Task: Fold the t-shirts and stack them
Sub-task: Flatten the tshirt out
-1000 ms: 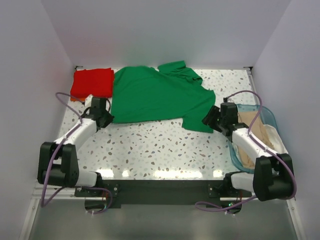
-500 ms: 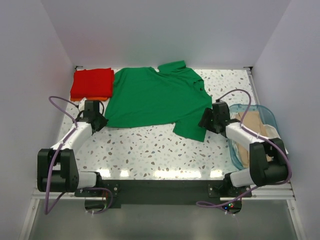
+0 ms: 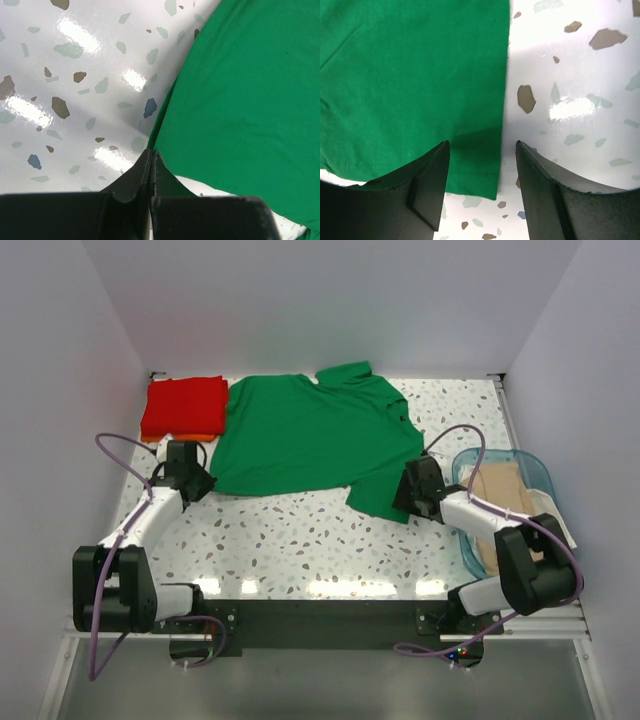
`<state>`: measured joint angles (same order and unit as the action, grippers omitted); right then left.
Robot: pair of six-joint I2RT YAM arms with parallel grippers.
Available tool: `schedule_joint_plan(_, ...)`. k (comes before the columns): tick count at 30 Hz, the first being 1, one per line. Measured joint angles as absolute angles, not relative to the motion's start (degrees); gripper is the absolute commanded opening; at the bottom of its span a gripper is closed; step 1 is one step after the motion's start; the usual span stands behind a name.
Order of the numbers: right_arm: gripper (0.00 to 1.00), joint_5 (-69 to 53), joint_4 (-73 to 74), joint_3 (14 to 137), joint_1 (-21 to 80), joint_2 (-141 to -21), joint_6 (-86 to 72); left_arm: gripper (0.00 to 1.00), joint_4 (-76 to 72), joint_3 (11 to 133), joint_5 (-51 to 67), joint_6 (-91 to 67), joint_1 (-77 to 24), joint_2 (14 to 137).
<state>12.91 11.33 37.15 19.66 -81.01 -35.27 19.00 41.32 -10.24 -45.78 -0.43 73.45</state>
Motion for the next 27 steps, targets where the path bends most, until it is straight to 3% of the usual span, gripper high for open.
schedule_joint_plan(8, 0.51, 17.34, 14.24, 38.09, 25.82, -81.84, -37.47, 0.0, 18.98, 40.47, -9.65, -45.8, -0.43, 72.53)
schedule_joint_plan(10, 0.41, 18.52, 15.03, 38.98, 27.38, -82.98, -38.0, 0.0, 18.98, 40.36, -9.58, -45.78, -0.43, 72.42)
schedule_joint_plan(13, 0.16, 19.88, 15.51, 40.16, 29.19, -84.47, -38.76, 0.0, 18.96, 40.36, -9.39, -45.78, -0.43, 72.05)
schedule_joint_plan(16, 0.01, 20.08, 15.57, 40.34, 30.0, -84.71, -39.75, 0.0, 18.96, 40.36, -9.19, -45.78, -0.43, 71.4)
schedule_joint_plan(21, 0.0, 19.11, 18.68, 37.98, 30.37, -80.03, -40.62, 0.0, 18.96, 39.64, -9.17, -45.78, -0.43, 69.67)
schedule_joint_plan(27, 0.0, 17.02, 26.85, 33.63, 30.37, -60.93, -41.69, 0.0, 19.68, 36.03, -9.39, -45.89, -0.43, 65.19)
